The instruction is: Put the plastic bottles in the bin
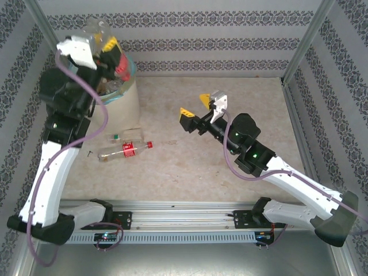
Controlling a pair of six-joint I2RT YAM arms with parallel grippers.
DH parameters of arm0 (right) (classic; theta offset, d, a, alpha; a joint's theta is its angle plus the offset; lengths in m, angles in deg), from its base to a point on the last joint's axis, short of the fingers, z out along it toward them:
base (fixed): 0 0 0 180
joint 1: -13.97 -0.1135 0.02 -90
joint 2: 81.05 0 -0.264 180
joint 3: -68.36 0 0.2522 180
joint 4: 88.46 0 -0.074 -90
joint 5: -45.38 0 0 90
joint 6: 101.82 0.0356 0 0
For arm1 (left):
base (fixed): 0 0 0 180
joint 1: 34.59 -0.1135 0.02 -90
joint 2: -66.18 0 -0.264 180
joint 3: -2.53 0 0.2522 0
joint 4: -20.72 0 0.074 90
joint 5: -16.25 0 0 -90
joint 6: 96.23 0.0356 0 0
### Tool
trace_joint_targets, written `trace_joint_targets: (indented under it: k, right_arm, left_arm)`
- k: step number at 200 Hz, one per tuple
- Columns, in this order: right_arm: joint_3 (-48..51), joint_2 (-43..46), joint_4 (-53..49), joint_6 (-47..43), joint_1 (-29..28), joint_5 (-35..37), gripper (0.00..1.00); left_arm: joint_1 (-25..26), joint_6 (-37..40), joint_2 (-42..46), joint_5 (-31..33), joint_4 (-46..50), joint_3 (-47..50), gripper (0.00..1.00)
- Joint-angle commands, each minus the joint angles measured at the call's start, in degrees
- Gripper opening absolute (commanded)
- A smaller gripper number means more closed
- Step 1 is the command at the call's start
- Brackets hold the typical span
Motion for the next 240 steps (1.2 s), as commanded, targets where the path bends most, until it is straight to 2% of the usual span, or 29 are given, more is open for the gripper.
trace_joint_targets:
  k: [1, 29, 103, 128, 194, 240]
  right_arm:
    - [0.88, 1.97, -0.98, 1.81, 1.26, 2.22, 0.89]
    - [1.83, 3.74, -2.32, 2.77, 2.28, 1.51, 0.89]
    - [4.05, 6.40, -4.12, 5.69, 2.95, -0.03, 0.87]
    - [4.15, 6.14, -4.28, 6.09, 2.92, 0.22, 0.87]
    - [2.43, 2.85, -4.26, 6.57, 3.04, -1.52, 0.86]
    - [2.21, 1.96, -4.58, 6.98, 3.05, -1.57, 0.86]
  left_arm:
    - [-4.59, 10.30, -6.28, 15.27, 10.22, -4.82, 0.35]
    - [-11.77, 8.22, -12.45, 12.94, 12.53, -8.24, 0.35]
    - [-22.64, 3.74, -22.13, 7.74, 10.88, -7.71, 0.32]
    - [-23.19, 2.25, -23.10, 5.54, 14.14, -7.04, 0.32]
    - [-23.19, -0.78, -24.29, -5.67, 17.93, -0.31, 0.30]
    - [-22.15, 1.04, -24.94, -7.30, 21.02, 2.49, 0.30]
